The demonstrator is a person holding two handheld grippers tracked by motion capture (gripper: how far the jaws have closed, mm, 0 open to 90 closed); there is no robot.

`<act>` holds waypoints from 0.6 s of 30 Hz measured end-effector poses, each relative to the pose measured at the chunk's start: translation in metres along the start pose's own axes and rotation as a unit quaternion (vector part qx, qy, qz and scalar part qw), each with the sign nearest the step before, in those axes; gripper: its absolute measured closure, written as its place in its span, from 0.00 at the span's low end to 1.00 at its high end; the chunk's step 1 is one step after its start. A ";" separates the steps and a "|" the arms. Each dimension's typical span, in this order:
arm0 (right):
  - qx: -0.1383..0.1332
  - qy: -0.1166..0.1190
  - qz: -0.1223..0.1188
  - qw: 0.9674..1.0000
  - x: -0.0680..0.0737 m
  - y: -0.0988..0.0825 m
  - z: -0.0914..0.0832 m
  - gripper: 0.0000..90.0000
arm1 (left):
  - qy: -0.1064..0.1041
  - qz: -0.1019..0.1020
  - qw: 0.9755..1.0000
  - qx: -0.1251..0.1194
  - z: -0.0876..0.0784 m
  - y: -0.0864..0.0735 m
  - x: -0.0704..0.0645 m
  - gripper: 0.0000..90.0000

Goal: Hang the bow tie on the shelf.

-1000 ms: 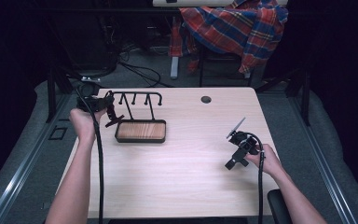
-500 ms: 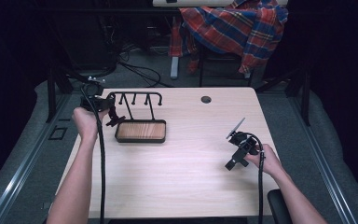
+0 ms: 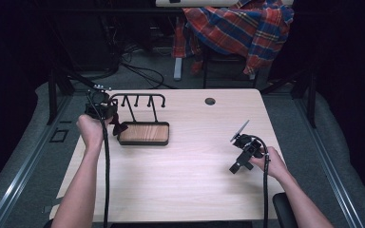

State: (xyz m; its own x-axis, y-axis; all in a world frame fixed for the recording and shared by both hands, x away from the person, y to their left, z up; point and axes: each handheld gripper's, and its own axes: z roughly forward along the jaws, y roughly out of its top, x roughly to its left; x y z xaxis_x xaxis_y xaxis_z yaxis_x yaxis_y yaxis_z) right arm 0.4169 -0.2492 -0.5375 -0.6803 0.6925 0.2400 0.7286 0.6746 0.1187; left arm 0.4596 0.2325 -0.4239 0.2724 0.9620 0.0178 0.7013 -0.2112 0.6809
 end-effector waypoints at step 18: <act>0.005 0.000 -0.004 1.000 0.000 0.001 0.000 0.14 | 0.002 -0.010 1.000 -0.009 -0.001 -0.015 0.009 0.80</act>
State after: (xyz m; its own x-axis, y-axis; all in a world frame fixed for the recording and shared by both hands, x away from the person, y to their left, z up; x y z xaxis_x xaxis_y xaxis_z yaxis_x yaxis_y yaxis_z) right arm 0.4173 -0.2488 -0.5377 -0.6867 0.6865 0.2390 0.7218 0.6830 0.1121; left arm 0.4506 0.2442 -0.4332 0.2545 0.9670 0.0070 0.6951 -0.1880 0.6939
